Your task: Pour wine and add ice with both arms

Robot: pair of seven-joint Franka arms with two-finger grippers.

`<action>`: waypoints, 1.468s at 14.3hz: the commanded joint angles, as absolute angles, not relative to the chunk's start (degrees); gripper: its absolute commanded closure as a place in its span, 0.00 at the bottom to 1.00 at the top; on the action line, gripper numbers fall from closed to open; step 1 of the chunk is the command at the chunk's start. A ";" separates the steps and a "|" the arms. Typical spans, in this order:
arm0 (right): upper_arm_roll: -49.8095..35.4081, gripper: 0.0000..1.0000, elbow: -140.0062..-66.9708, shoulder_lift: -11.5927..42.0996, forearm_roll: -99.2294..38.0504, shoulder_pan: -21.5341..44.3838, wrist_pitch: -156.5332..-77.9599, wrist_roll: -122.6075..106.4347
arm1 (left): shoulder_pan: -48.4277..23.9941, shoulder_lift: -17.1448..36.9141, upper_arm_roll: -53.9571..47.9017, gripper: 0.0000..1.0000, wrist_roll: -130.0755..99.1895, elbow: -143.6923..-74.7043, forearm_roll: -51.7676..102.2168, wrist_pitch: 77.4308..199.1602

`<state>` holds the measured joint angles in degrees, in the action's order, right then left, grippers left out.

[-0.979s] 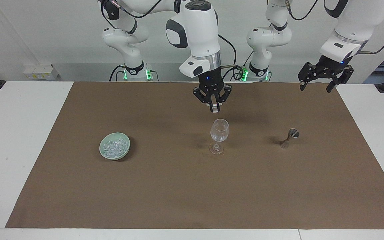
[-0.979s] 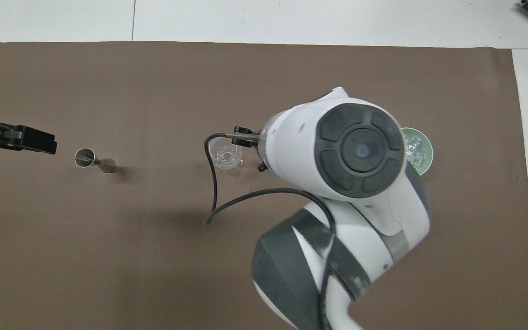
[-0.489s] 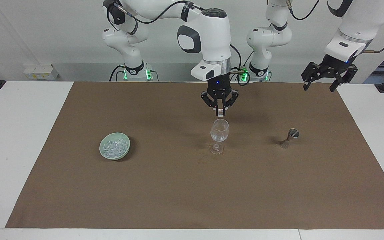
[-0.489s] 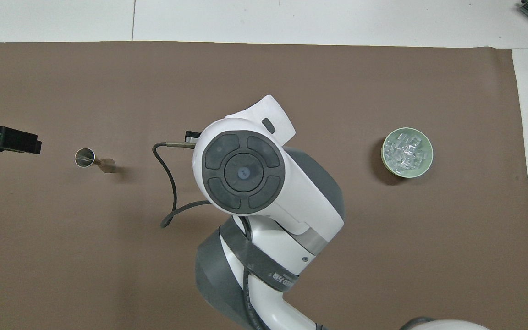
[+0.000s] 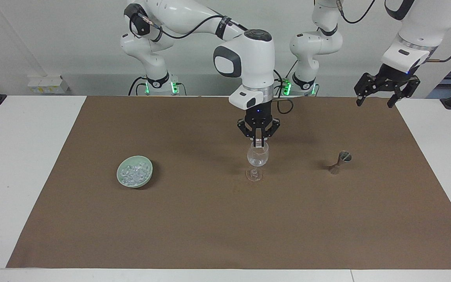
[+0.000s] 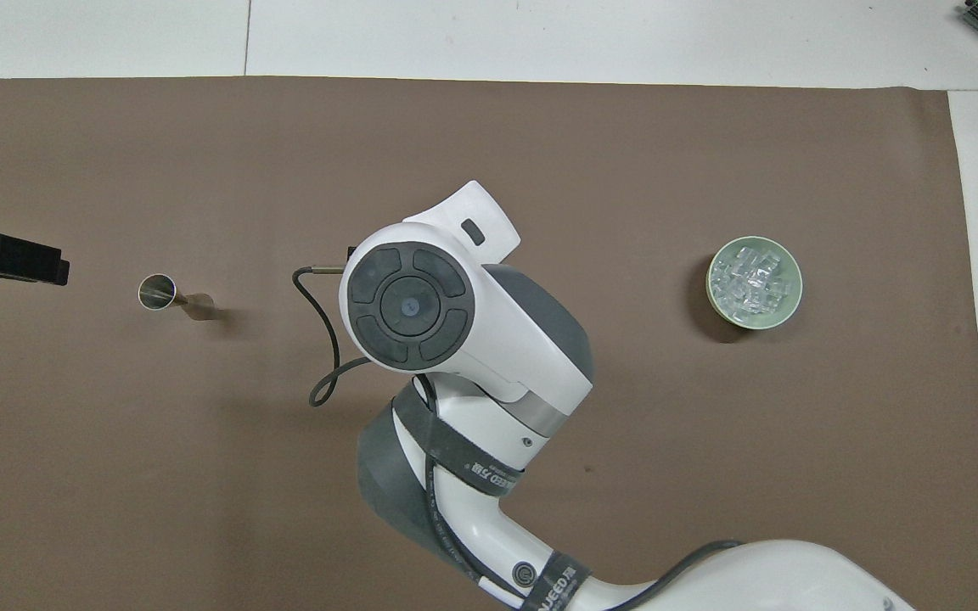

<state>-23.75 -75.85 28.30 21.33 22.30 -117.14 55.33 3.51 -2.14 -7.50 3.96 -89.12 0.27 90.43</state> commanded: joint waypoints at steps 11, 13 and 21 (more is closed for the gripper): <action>-23.99 0.55 -74.62 29.53 24.79 23.11 -116.02 56.25 | 3.96 -2.99 -7.47 0.00 5.10 -89.74 1.05 89.82; -23.99 0.55 -74.62 29.53 24.79 23.12 -115.75 56.16 | 3.96 -3.08 -7.47 0.00 5.10 -89.74 1.05 89.82; -24.17 0.53 -74.27 29.27 24.43 23.12 -113.73 56.43 | 3.96 -2.99 -7.47 0.00 5.10 -89.74 1.05 89.82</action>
